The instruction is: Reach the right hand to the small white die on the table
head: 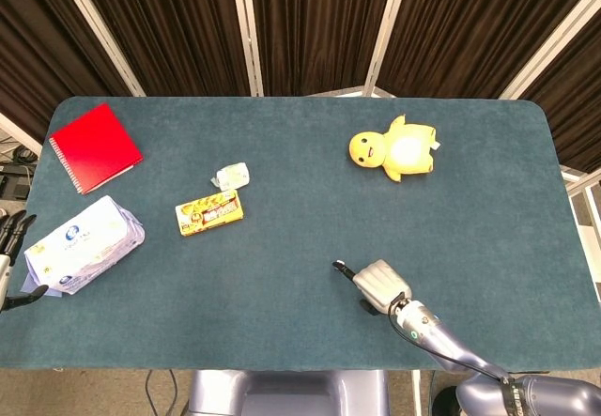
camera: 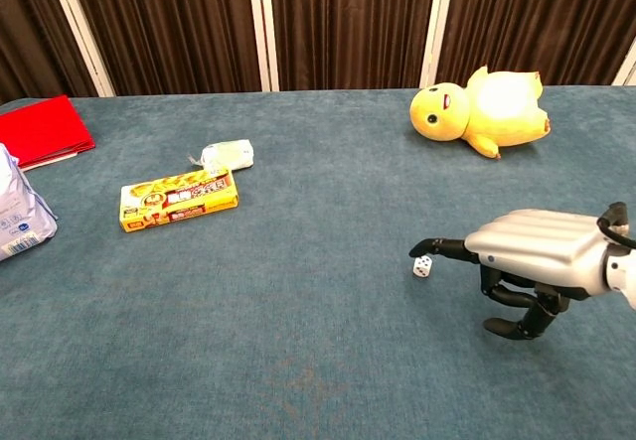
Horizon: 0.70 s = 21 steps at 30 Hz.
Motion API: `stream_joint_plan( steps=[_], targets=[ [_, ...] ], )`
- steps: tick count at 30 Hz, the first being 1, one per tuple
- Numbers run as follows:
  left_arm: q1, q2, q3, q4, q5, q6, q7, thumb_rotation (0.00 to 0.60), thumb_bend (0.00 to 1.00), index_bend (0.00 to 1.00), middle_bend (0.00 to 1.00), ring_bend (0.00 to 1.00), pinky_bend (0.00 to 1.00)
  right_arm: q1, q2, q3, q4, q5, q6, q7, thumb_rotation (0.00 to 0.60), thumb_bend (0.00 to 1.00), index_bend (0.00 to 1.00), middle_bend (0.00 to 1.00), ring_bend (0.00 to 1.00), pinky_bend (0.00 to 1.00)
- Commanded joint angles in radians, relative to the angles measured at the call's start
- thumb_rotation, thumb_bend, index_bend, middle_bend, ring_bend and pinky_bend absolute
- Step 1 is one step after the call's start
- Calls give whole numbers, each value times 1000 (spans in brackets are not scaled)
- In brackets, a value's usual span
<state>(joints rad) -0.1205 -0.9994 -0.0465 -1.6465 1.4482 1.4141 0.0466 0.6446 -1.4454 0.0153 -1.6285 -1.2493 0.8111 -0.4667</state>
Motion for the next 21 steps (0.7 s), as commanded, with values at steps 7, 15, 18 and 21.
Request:
stream_joint_plan(
  steps=[7, 15, 18, 21],
  targets=[
    [-3, -2, 1, 4, -2, -7, -1, 600, 0, 0, 0, 0, 0, 6, -4, -11, 4, 23, 3, -9, 600, 426, 0, 879, 911, 1000],
    [-7, -2, 5, 3, 4, -13, -7, 600, 0, 0, 0, 0, 0, 12, -2, -27, 3, 25, -2, -2, 600, 427, 0, 878, 911, 1000],
    [-7, -2, 6, 2, 6, -14, -6, 600, 0, 0, 0, 0, 0, 15, 0, -32, 0, 25, -6, -1, 600, 427, 0, 879, 911, 1000],
    [-7, -3, 6, 2, 4, -14, -5, 600, 0, 0, 0, 0, 0, 19, 4, -37, -7, 29, -12, 0, 600, 429, 0, 879, 911, 1000]
  ],
)
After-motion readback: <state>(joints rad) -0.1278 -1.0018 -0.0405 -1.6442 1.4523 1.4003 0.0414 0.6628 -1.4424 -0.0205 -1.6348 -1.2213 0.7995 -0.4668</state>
